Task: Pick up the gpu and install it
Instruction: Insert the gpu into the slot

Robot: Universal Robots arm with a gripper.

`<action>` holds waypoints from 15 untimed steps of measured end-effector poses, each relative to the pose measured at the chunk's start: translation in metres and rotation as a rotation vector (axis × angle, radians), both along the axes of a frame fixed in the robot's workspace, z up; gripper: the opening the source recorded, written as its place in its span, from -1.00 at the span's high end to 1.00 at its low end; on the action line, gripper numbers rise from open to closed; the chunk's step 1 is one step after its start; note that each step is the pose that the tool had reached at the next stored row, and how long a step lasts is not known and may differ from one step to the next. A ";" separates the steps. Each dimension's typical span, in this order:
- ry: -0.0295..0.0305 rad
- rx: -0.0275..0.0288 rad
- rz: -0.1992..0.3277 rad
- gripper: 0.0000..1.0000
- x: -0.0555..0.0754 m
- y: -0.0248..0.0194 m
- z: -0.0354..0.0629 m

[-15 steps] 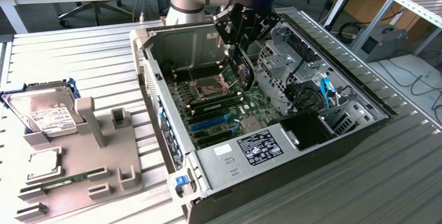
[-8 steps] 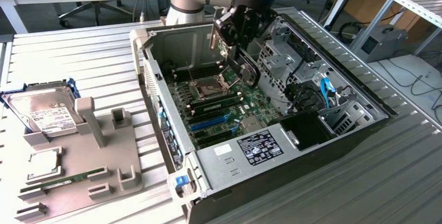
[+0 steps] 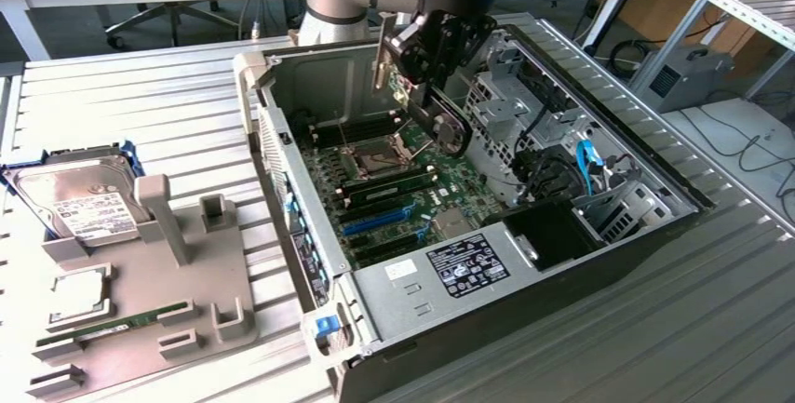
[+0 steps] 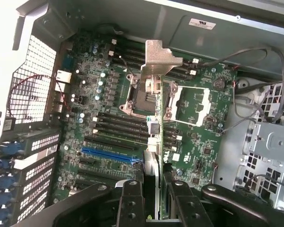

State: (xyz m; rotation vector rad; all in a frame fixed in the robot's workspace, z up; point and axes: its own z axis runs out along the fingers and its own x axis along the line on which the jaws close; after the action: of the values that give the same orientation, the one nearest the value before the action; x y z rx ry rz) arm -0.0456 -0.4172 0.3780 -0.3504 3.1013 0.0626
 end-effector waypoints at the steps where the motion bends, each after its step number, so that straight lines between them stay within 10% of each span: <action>1: 0.0000 0.0000 0.003 0.48 0.000 0.0000 0.0000; 15: 0.0000 0.0000 0.046 0.48 0.000 0.0000 0.0000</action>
State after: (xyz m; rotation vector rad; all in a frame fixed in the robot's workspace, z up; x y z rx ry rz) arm -0.0455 -0.4172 0.3780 -0.4219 3.0933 0.0633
